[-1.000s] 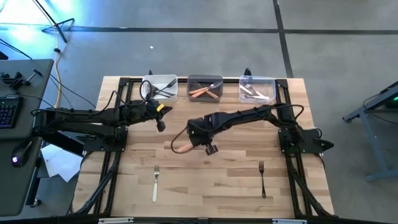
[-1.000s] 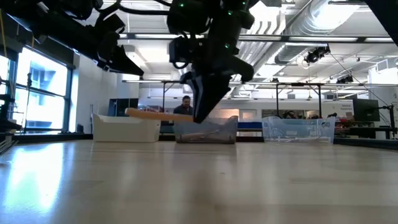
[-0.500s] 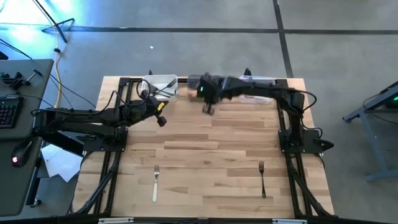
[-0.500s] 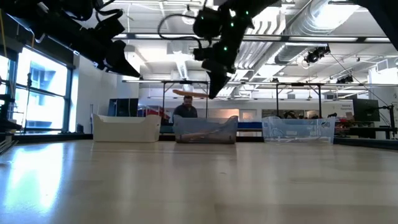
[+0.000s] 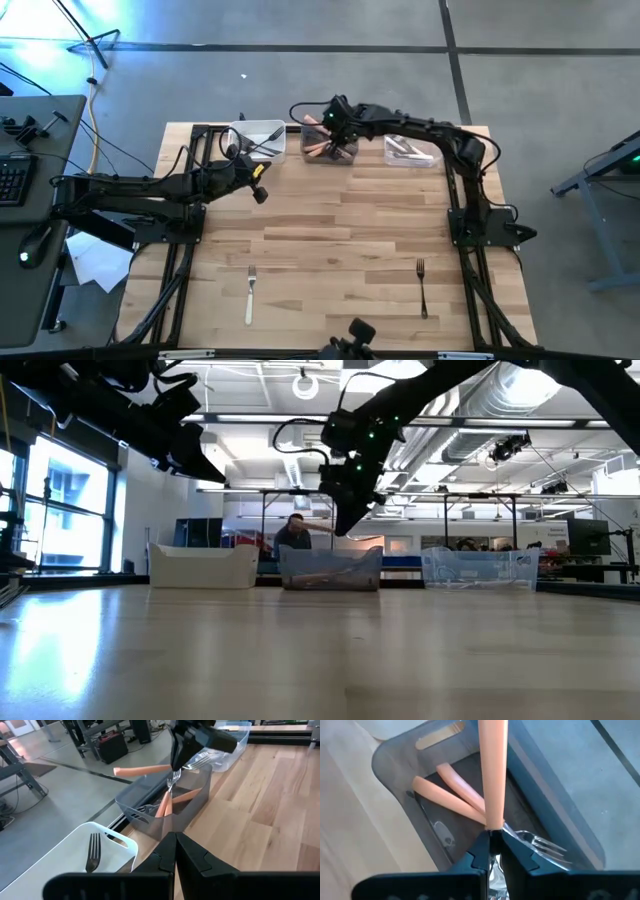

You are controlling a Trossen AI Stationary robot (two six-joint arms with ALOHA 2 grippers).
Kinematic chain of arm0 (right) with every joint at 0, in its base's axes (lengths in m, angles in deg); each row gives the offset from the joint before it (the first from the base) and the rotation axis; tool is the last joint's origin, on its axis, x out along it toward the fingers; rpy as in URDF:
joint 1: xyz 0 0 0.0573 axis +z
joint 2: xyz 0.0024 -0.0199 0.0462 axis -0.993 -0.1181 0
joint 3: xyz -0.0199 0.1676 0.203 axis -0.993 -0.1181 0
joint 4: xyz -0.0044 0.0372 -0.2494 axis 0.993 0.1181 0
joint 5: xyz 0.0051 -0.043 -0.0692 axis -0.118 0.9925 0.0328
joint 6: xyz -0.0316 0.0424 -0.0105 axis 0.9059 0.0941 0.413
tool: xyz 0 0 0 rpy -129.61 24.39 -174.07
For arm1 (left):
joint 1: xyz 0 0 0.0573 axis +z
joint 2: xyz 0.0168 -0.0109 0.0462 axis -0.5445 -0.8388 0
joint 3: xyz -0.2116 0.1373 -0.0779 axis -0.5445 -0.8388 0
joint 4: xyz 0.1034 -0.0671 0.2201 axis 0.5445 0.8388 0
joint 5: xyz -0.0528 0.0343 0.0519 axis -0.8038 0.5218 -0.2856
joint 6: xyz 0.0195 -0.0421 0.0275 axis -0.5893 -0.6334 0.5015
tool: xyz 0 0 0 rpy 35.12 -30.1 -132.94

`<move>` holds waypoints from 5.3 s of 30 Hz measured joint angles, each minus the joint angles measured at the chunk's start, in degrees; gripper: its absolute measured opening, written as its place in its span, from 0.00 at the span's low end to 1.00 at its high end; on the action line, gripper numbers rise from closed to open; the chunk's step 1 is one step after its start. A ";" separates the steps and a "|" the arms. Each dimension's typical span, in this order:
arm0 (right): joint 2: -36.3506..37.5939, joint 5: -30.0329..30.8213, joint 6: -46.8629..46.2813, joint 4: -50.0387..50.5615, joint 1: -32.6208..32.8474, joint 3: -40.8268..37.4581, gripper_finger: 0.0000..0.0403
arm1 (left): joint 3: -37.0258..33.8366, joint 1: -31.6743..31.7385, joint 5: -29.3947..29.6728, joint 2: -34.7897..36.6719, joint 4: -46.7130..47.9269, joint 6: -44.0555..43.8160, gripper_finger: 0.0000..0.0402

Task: Sort silverware by color (type)
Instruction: Put the orange fork into the black bin, then put the white fork into the transparent bin

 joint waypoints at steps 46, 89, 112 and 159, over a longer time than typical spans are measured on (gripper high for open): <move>-3.29 -0.16 -0.57 -2.35 -1.40 0.00 0.05 | 0.00 0.00 -1.40 0.02 0.09 -0.04 0.00; -5.50 1.93 1.56 4.09 3.02 12.41 0.16 | -0.02 -0.02 -2.75 0.02 1.14 0.04 0.02; 38.09 10.29 -8.20 -53.96 20.99 -58.23 0.00 | -0.02 -7.06 -10.40 0.00 10.39 -6.57 0.02; 42.37 15.72 -6.99 -74.23 27.10 -76.24 0.00 | 24.02 -52.65 -27.17 -37.68 39.51 -104.82 0.34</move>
